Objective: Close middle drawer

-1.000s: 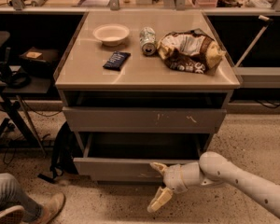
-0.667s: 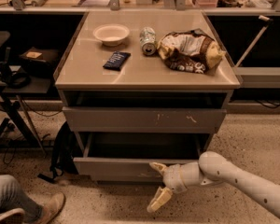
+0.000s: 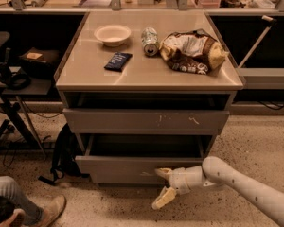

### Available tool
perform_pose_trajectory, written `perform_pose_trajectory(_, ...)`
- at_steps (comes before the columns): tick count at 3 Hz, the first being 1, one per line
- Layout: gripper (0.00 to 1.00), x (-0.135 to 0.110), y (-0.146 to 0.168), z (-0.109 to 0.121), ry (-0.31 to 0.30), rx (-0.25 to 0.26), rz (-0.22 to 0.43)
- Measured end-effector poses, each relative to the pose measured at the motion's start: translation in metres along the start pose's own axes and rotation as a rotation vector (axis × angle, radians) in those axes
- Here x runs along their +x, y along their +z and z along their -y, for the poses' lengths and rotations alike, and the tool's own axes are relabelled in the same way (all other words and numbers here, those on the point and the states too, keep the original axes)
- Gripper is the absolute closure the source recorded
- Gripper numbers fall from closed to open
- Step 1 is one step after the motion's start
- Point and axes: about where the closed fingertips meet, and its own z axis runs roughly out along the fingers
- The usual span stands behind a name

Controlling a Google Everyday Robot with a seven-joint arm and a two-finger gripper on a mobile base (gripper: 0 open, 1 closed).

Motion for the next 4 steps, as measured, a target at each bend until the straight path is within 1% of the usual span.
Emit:
perform_pose_trajectory(1, 0.00, 0.003, 0.003, 0.031, 0.063, -0.033, 0.123)
perform_pose_trajectory(2, 0.00, -0.010, -0.001, 0.048, 0.097, -0.038, 0.236)
perform_pose_trajectory(3, 0.00, -0.028, -0.026, 0.071, 0.084, 0.030, 0.300)
perform_pose_trajectory(4, 0.00, -0.028, -0.026, 0.071, 0.084, 0.030, 0.300)
